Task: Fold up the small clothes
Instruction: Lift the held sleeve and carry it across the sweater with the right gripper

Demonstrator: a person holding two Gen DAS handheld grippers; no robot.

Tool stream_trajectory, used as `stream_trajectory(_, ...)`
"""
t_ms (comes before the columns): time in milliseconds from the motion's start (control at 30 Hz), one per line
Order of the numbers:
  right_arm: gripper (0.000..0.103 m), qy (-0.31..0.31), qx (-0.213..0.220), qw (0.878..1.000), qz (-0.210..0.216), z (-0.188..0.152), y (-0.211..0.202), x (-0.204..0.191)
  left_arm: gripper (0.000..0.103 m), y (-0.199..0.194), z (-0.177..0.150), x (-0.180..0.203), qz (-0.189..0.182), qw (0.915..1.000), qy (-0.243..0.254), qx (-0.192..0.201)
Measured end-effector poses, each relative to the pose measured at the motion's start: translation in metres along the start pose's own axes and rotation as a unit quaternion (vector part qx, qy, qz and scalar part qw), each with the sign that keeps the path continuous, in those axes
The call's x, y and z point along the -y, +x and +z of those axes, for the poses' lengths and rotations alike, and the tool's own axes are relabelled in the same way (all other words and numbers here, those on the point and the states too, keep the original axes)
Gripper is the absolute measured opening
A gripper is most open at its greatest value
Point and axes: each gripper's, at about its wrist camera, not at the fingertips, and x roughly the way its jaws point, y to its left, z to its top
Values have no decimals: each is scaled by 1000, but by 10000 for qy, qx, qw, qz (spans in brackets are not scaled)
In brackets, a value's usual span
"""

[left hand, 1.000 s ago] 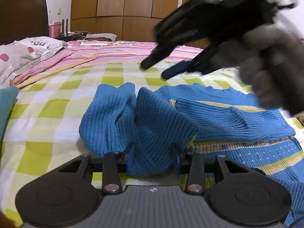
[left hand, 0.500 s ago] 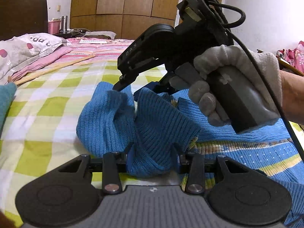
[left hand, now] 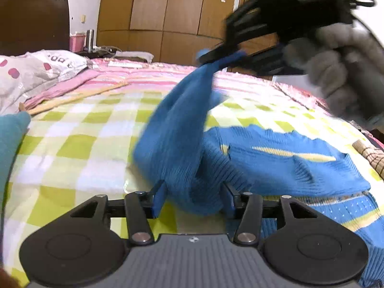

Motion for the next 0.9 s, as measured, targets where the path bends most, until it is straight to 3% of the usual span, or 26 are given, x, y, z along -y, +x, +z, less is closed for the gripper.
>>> stream_trajectory(300,8,201,936,9954,-77,17,-116,22,57,-7,-1,19,-46,9996,264,95)
stream_trajectory(600,8,609,1477,9857,-537,-19,-196,84,58,-5,-11,38,36,9987,509,-87)
stream_trajectory(767,9,1002,1113,9853,-828,-69,-197,133,58,-4,-14,39,324,9981,467,-257)
stream_trajectory(900,9,1635,897,9778,-951,-103,-186,175,58,-5,-9,44,580,9962,573,-290)
